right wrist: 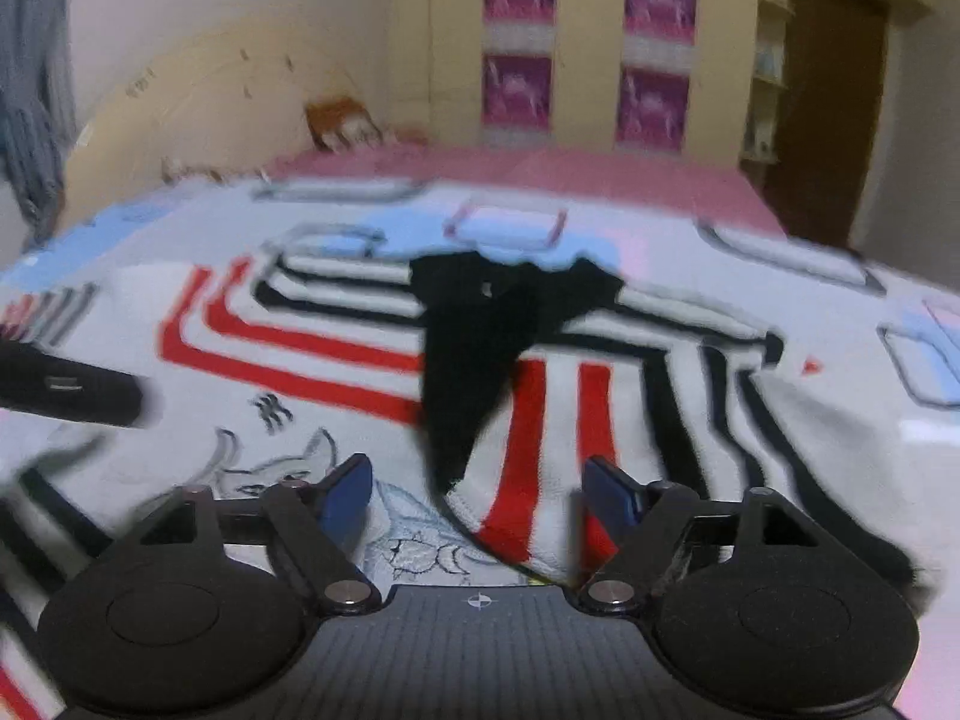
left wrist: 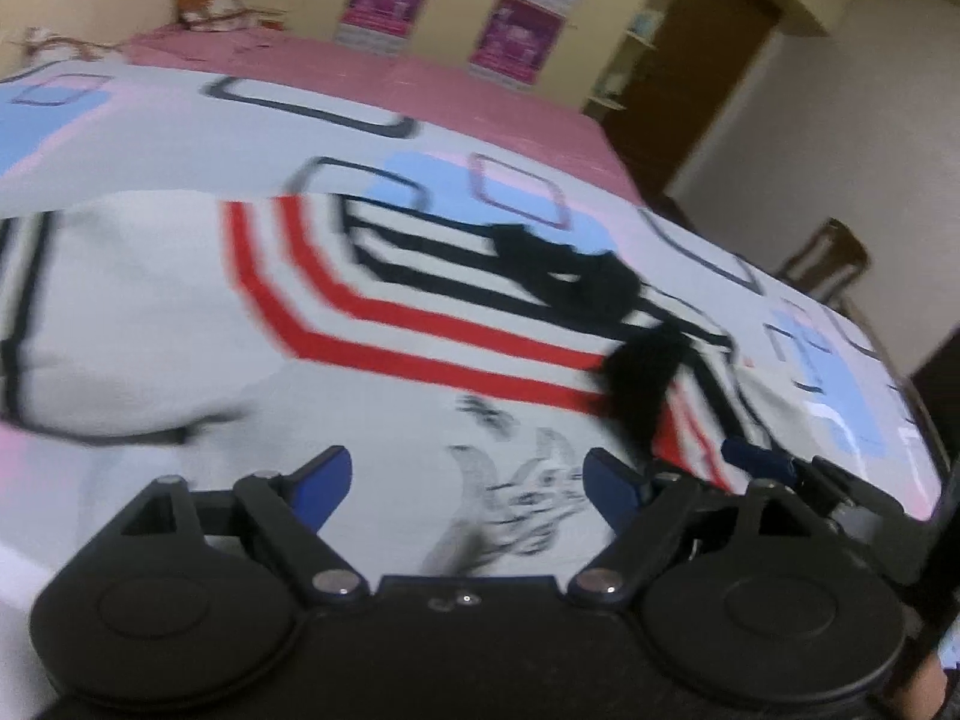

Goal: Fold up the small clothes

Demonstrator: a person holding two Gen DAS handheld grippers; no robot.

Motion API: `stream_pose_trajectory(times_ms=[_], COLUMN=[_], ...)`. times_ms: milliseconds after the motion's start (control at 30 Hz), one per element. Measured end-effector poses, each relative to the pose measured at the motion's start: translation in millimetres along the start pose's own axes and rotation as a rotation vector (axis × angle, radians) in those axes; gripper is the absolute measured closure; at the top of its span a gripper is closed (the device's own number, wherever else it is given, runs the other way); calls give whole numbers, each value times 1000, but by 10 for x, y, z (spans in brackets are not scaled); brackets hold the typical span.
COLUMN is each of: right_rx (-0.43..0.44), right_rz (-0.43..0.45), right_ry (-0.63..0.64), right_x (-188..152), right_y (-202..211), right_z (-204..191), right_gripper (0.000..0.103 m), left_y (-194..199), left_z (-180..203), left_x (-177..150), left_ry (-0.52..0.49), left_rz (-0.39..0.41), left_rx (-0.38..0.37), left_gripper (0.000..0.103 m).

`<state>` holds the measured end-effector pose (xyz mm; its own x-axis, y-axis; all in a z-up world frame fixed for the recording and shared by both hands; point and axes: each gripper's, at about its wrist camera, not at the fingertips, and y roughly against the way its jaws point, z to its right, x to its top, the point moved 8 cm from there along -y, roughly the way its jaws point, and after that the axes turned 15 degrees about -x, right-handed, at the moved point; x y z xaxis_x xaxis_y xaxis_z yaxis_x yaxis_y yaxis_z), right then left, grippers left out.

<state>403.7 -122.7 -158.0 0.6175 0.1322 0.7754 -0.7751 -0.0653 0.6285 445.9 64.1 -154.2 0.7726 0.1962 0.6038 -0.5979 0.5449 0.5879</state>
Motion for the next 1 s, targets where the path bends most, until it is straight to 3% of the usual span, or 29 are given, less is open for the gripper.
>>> stream_pose_trajectory(times_ms=[100, 233, 367, 467, 567, 600, 633, 667, 767, 867, 933, 1000], right_rx=[-14, -101, -211, -245, -217, -220, -222, -219, -230, -234, -231, -232], right_rz=[-53, -109, -141, -133, -124, -114, -109, -122, -149, -141, -138, -136], right_ry=[-59, -98, -180, -219, -240, -243, -246, -250, -254, -248, -245, -232], right_x=[-102, -336, -515, -518, -491, -468, -451, -456, -504, -552, -562, -559], right_y=[99, 291, 366, 339, 261, 238, 203, 159, 47, 42, 34, 27], right_z=[273, 811, 1360, 1600, 1668, 1679, 1680, 1682, 1695, 1688, 1686, 1670], right_gripper=[56, 57, 57, 57, 57, 58, 74, 85, 86, 87, 88, 88], left_y=[-294, -649, -841, -884, -971, -1008, -1040, -1037, -752, -440, -474, -607], left_z=[208, 345, 322, 269, 273, 280, 290, 302, 385, 208, -41, -237], left_x=[-36, -29, 21, 74, 108, 110, 109, 123, 317, 430, 380, 264], left_ry=[-27, -61, -84, -75, -72, -72, -73, -70, -87, -91, -76, -22], left_rz=[-38, -57, -72, -70, -93, -102, -110, -108, 18, 108, 66, 6], left_rx=[-66, -96, -61, -43, -67, -78, -92, -99, -121, -46, 8, 10], left_gripper=[22, 24, 29, 33, 53, 65, 92, 97, 97, 97, 97, 97])
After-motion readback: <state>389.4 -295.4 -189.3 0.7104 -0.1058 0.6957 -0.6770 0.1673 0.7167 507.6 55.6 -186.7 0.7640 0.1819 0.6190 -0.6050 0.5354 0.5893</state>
